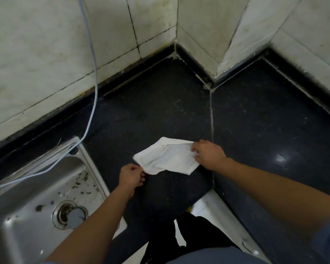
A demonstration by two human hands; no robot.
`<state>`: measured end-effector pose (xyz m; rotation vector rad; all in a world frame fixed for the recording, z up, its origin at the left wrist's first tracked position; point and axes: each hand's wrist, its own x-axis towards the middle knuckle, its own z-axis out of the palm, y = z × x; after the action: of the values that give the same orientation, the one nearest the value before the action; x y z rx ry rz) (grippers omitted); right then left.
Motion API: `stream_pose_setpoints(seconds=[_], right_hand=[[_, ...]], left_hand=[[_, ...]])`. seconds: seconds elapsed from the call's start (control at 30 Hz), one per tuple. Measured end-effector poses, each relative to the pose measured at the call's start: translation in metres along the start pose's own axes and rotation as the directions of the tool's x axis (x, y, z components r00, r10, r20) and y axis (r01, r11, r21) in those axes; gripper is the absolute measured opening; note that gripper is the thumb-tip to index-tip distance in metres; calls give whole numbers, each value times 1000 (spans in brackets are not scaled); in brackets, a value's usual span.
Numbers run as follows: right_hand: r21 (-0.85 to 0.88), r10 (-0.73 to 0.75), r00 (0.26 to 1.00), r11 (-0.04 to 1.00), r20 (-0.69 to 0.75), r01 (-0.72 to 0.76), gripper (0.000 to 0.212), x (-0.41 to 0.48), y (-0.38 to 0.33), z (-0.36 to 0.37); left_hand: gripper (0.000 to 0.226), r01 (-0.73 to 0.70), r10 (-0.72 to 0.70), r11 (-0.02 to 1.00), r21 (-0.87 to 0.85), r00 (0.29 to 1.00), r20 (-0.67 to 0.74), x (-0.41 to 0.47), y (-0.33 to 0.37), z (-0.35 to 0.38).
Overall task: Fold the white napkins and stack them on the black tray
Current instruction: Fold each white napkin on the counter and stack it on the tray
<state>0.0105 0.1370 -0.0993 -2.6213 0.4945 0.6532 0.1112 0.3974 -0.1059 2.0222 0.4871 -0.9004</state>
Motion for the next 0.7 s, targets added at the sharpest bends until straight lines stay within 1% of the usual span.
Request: stream_pose_setpoints(seconds=[0.03,0.1,0.17,0.2,0.23,0.27,0.33,0.37,0.43,0.47,0.53,0.63,0.67,0.7], right_hand=[[-32,0,1000,999,-9,0,34,2,-4,-5],[-68,-33,992,997,-124,24,40,9,-15,-12],[-68,-90,967,995,-239,76,47,19,-30,-15],[-58,-103,963,994,-248,92,51,25,-39,-16],[-42,-96,970,995,-225,89,53,30,-47,-16],[-28,-71,979,997,-190,67,51,35,-53,-17],[9,19,992,1000,-127,-18,32,45,-58,-18],[78,74,992,995,-104,-66,24,49,-57,-19],[252,166,982,958,-86,-140,20,53,-47,-20],[307,199,976,938,-88,-163,19,54,-39,-21],[331,243,966,922,-92,-200,18,54,-24,-23],[342,298,950,905,-89,-252,16,50,-8,-21],[326,295,948,914,-120,-243,16,48,-6,-20],[284,265,947,936,-180,-208,18,44,-5,-19]], left_hand=[[13,-30,31,999,14,998,-61,1,-1,-2],[19,-159,163,987,38,971,-175,-2,1,-2],[28,-263,271,963,66,945,-185,-8,7,3],[32,-288,301,953,98,938,-171,-10,10,8],[34,-295,315,945,139,935,-160,-9,11,12],[33,-290,316,942,167,935,-160,-10,14,16],[29,-266,290,953,143,938,-191,-5,18,19],[27,-266,283,958,108,935,-215,-1,20,18],[23,-290,295,955,62,912,-284,8,26,9],[22,-302,301,952,45,900,-317,14,29,4],[23,-297,276,955,-13,902,-331,23,35,-5],[35,-247,206,960,-130,942,-264,23,46,-3],[36,-204,165,967,-150,956,-241,18,47,1],[33,-139,107,979,-146,972,-210,15,45,6]])
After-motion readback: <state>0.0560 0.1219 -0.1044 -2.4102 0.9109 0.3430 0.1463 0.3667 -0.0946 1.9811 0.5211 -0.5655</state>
